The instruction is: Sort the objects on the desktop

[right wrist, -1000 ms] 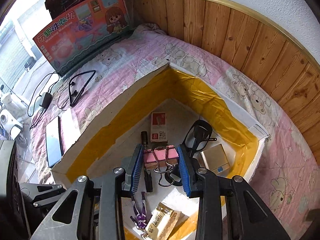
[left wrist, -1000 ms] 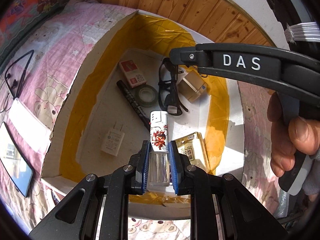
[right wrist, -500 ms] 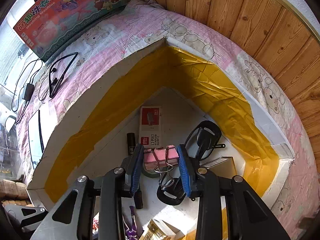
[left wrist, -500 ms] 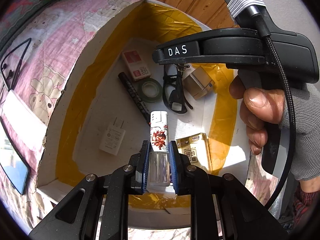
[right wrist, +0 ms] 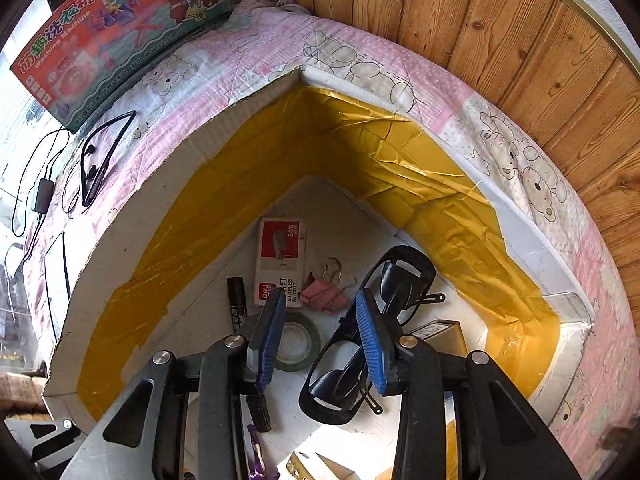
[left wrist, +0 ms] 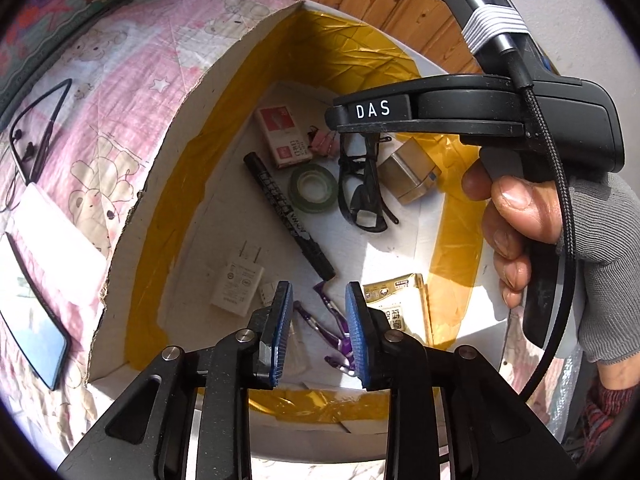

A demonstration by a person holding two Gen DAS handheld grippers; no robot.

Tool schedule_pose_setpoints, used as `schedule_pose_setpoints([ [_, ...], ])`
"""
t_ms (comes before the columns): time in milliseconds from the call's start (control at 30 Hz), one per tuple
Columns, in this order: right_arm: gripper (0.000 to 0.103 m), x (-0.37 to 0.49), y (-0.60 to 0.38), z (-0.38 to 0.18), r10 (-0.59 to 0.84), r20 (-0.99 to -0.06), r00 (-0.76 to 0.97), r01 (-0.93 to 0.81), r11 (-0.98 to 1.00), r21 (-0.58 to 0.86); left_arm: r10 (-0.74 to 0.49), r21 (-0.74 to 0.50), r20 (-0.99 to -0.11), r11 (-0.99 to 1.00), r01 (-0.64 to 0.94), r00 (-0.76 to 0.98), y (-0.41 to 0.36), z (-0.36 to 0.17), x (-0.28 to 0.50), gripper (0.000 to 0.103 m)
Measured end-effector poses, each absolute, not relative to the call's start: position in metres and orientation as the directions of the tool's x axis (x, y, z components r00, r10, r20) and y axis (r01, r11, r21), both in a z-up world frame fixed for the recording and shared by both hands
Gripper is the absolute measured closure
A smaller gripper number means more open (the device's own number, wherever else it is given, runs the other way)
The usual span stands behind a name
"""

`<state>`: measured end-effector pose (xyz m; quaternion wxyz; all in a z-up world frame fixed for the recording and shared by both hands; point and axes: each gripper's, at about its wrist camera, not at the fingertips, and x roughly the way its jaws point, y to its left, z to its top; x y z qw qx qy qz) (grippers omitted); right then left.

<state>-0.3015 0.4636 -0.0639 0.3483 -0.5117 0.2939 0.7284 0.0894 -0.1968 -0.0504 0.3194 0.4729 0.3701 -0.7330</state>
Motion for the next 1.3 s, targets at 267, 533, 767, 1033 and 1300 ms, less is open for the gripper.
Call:
schedule_pose_setpoints([
  [267,0.064,-0.284,0.440,-0.047,0.204,-0.949,-0.240,-0.784,-0.618,0.066,-0.261,-0.127,-0.915,-0.539,0.833,-0.308,-0.189,-0.028,0.097,0.073],
  [533,0.063,-0.255,0.389,-0.028,0.208,-0.957,-0.204,-0.709,-0.706,-0.002,-0.327,-0.113,-0.884,-0.544,0.832,-0.334,-0.175,-0.008,0.106,0.073],
  [767,0.059,-0.238,0.337,-0.009,0.208,-0.965,-0.158,-0.589,-0.804,-0.076,-0.390,-0.088,-0.849,-0.562,0.823,-0.357,-0.158,0.013,0.106,0.070],
  [1033,0.053,-0.220,0.300,-0.001,0.232,-0.968,-0.092,-0.500,-0.852,-0.157,-0.420,-0.087,-0.820,-0.579,0.810,-0.388,-0.142,0.026,0.109,0.052],
  [1300,0.053,-0.209,0.291,0.003,0.265,-0.963,-0.050,-0.491,-0.846,-0.208,-0.453,-0.057,-0.797,-0.602,0.797,-0.399,-0.126,0.034,0.106,0.051],
])
